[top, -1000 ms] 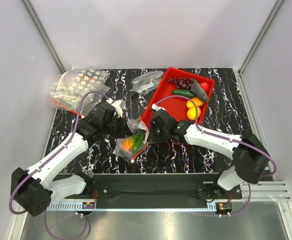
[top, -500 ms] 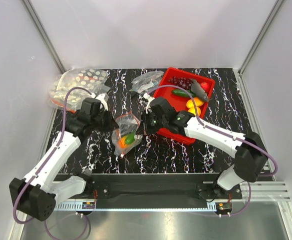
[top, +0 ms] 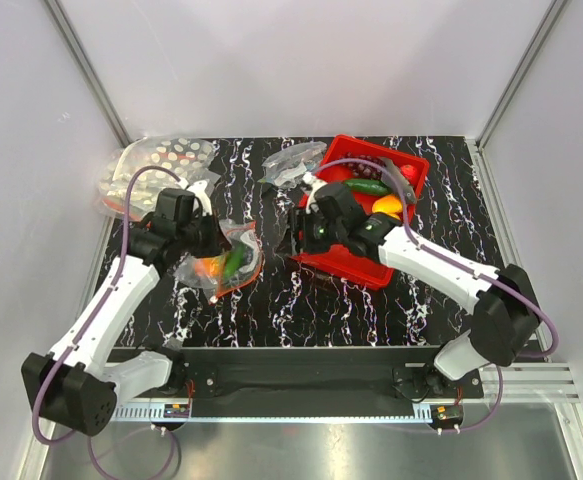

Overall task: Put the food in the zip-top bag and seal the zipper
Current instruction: Adjust the zipper food storage bag at the center of the board, then pick up the fake fruit from the bin.

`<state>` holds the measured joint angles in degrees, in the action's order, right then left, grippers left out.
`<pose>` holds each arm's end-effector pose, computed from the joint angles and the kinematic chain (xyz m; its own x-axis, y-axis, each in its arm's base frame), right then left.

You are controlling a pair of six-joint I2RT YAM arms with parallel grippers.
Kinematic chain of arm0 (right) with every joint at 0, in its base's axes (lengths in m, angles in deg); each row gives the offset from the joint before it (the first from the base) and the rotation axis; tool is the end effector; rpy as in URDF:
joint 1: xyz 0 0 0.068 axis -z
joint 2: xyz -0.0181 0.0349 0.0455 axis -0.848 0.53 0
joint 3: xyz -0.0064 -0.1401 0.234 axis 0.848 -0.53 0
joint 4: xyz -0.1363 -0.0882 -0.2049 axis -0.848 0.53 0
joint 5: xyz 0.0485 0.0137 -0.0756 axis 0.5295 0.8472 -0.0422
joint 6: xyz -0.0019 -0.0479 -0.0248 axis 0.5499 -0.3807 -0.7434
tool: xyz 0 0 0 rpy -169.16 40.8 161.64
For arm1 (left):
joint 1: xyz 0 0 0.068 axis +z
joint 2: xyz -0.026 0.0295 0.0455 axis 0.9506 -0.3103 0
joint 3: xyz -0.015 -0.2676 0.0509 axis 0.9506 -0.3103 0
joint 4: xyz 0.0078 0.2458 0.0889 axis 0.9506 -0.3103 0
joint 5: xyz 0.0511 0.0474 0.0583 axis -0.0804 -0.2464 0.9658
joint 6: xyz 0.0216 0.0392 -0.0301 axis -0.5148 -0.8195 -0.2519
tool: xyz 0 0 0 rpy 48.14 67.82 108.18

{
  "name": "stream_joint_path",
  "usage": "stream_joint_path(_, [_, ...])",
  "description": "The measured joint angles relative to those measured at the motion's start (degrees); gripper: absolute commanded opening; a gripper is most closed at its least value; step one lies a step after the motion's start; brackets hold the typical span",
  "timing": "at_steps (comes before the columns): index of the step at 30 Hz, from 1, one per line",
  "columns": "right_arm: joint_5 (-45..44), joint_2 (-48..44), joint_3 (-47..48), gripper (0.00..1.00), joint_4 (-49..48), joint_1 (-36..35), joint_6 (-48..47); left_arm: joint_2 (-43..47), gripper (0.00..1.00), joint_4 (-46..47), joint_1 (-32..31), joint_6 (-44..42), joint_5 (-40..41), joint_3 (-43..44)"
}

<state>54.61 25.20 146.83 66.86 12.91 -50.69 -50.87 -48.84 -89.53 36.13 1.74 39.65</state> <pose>0.2392 0.2510 0.2931 -0.7857 -0.0840 -0.6128 -0.4804 0.7071 0.5189 0.2092 -0.0740 0.3108 -0.7902 -0.1479 -0.5947 0.1384 0.9023 -0.4084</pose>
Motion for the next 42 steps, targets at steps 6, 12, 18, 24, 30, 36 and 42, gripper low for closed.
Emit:
stream_joint_path(6, [-5.6, -2.2, -0.7, 0.92, 1.6, 9.4, 0.2, -2.5, 0.0, 1.7, -0.9, -0.5, -2.8, -0.8])
stream_joint_path(12, [-23.0, -3.2, -0.5, 1.0, 8.3, 13.7, 0.1, -0.8, 0.0, 2.2, -0.9, -1.5, -2.9, -1.1])
stream_joint_path(18, [-31.3, 1.8, 0.6, 1.0, 12.8, 21.0, 0.2, 2.9, 0.0, 6.2, -0.9, -1.9, -7.5, -3.5])
stream_joint_path(24, [-36.5, 11.3, 3.4, 0.98, 14.9, 25.4, 0.4, 3.5, 0.0, 8.2, -1.3, -1.8, -10.5, -5.3])
stream_joint_path(30, [-39.7, 18.2, 8.6, 0.92, 13.8, 25.5, 2.1, 4.0, 0.0, 9.0, -1.9, -1.4, -10.9, -6.0])
stream_joint_path(36, [-39.6, 22.8, 8.8, 0.84, 13.6, 25.6, 4.1, 4.3, 0.0, 9.2, -2.0, -1.4, -10.9, -6.0])
stream_joint_path(42, [-40.0, 22.3, 7.5, 0.43, 12.1, 25.7, 5.0, 4.5, 0.0, 9.2, -2.1, -1.4, -10.8, -6.0])
